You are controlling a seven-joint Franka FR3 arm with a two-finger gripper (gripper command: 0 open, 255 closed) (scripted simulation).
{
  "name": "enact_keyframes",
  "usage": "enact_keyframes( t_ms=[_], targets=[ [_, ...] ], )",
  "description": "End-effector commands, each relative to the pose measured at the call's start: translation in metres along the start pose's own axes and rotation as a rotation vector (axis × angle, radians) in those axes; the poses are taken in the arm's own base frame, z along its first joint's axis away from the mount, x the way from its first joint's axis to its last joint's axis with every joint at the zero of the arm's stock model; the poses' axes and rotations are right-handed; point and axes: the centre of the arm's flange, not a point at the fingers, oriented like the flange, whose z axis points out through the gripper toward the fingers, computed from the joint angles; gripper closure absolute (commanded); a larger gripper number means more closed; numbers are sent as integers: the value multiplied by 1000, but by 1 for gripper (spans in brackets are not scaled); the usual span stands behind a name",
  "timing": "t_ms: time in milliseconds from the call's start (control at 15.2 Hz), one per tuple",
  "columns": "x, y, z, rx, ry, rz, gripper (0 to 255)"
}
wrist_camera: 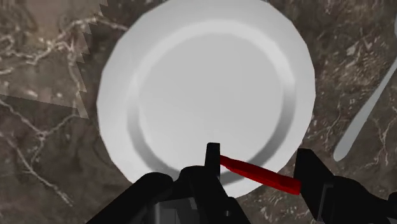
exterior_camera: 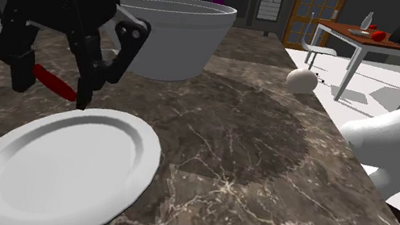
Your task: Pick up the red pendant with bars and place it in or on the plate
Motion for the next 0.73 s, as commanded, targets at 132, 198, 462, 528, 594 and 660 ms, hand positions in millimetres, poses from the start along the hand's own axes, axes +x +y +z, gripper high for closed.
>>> enact_keyframes(
  t_ms=[132, 198, 462, 528, 594, 660],
  targets=[
    [-2, 5, 20, -1, -2, 1, 255],
    [-2, 6, 25, -1, -2, 1, 255],
    [-4, 13, 45, -1, -2, 1, 255],
    [-4, 14, 50, -1, -2, 1, 255],
    [-4, 16, 55, -1, -2, 1, 255],
    [-5, 18, 62, -1, -2, 1, 255]
  ],
)
